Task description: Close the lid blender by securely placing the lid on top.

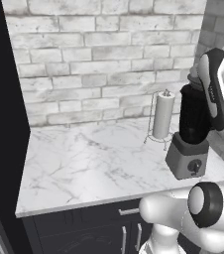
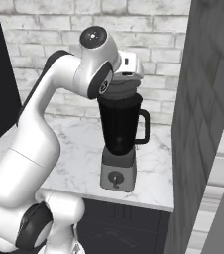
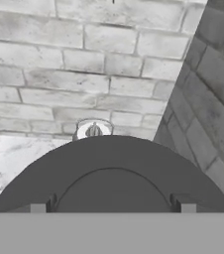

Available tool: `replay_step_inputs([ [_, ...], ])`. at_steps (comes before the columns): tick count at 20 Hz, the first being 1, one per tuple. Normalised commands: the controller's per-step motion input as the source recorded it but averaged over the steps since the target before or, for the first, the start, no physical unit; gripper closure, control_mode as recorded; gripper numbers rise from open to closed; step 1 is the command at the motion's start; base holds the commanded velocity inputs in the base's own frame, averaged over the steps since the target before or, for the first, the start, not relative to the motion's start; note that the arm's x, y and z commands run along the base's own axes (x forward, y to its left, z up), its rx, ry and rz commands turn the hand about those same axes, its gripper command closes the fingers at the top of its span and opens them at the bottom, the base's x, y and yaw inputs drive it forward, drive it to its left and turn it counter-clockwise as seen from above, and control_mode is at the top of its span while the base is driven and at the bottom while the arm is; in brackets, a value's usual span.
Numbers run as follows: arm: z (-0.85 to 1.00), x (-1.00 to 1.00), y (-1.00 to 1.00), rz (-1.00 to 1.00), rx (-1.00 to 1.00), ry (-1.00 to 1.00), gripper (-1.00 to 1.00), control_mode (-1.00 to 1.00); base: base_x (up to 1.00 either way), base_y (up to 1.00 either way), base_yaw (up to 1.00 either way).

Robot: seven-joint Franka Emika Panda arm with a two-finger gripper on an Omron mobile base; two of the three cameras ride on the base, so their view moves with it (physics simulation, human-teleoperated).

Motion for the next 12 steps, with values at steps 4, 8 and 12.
replay_step_inputs([
  [4, -0.16, 0.16, -0.08, 0.0, 0.01, 0.0, 1.0, -1.0, 0.0, 0.0, 0.0],
  [8, -0.26, 0.25, 0.0, 0.0, 0.0, 0.0, 1.0, -1.0, 0.0, 0.0, 0.0],
  [12, -0.32, 0.2, 0.0, 0.0, 0.0, 0.0, 1.0, -1.0, 0.0, 0.0, 0.0],
])
